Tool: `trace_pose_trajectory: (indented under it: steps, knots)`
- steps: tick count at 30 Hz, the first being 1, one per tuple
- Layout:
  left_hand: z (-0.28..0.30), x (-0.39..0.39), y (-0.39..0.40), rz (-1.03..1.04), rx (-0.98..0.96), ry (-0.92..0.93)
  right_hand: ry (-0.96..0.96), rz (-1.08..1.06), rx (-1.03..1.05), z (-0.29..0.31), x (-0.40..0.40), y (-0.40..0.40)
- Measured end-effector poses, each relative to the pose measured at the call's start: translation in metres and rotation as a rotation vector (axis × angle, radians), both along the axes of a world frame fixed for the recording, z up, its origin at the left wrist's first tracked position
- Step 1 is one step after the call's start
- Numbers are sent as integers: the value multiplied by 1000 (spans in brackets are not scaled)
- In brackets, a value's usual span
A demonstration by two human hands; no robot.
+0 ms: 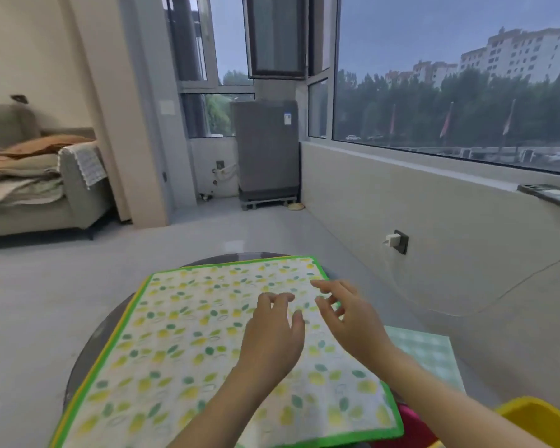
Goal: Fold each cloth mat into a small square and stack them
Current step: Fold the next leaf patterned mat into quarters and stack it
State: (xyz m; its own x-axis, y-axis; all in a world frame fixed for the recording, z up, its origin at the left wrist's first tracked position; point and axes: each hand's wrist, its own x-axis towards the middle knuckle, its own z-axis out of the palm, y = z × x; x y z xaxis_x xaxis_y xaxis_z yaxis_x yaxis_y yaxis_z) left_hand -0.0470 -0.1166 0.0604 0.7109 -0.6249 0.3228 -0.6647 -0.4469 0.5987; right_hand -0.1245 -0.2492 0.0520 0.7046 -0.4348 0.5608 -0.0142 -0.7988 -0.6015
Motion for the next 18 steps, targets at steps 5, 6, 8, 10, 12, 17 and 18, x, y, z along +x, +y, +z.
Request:
trace_pose_trajectory:
  steps: [5, 6, 8, 10, 12, 17, 18]
  knots:
    - [-20, 23, 55, 9, 192, -78, 103, 131, -24, -29, 24, 30]
    - [-24, 26, 64, 0, 219, -86, 148, 150, -36, -36, 27, 35]
    - [-35, 31, 82, -31, 261, -99, 246, 203, -87, -49, 30, 44]
    - [-51, 37, 96, -56, 303, -107, 348, 263, -158, -59, 30, 53]
    - [-66, 44, 106, -84, 355, -111, 427, 317, -211, -67, 29, 60]
    - [-87, 40, 119, -253, 472, -168, 453, 399, -382, -85, 24, 67]
    - [-89, 37, 123, -281, 501, -167, 447, 412, -419, -88, 22, 68]
